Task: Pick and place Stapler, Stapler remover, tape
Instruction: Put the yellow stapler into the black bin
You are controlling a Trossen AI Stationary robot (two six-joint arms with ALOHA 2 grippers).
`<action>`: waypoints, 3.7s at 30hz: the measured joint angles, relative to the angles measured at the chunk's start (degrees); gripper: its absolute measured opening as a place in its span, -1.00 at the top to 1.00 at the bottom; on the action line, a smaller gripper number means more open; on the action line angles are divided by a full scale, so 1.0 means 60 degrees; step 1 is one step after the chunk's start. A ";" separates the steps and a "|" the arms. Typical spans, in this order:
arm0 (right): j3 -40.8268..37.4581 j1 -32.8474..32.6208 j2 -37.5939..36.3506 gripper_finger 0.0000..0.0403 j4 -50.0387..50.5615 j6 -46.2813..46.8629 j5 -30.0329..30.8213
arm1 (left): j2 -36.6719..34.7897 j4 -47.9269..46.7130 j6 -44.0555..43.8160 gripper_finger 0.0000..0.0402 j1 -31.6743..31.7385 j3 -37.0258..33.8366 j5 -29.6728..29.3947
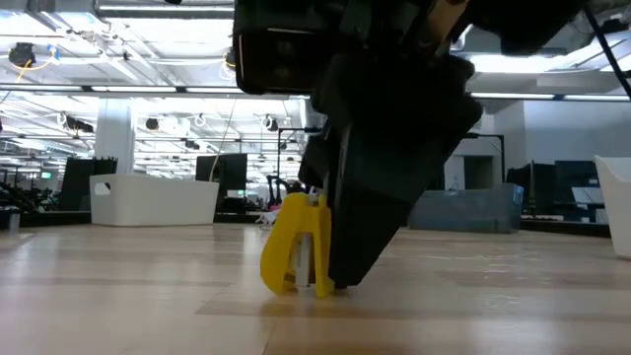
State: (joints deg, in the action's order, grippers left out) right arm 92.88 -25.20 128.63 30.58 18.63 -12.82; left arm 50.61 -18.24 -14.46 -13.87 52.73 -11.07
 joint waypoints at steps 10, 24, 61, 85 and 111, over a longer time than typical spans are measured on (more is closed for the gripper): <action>0.1434 0.0010 0.0038 0.14 0.1879 0.0377 -0.0187 | 0.0000 -0.0009 0.0000 0.46 0.0002 -0.0002 0.0000; 0.1577 0.0284 0.0020 0.04 0.2124 0.2008 -0.0273 | 0.0000 -0.0025 0.0000 0.46 0.0000 0.0000 0.0000; 0.1582 0.0407 0.0020 0.07 0.1406 -0.3226 -0.0858 | 0.0000 -0.0081 0.0004 0.46 0.0003 0.0000 0.0000; 0.3671 0.0342 0.0003 0.04 0.4440 -0.8101 0.0660 | 0.0004 -0.0634 -0.0419 0.46 0.0011 -0.0001 -0.0198; 0.3704 0.0202 0.0959 0.10 0.3607 -0.7948 0.0372 | 0.0004 -0.0644 -0.0419 0.46 0.0011 0.0000 -0.0226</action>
State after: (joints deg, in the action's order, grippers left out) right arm 115.11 -23.99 134.39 52.23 -29.06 -10.59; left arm 50.63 -22.11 -16.97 -13.80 52.73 -12.43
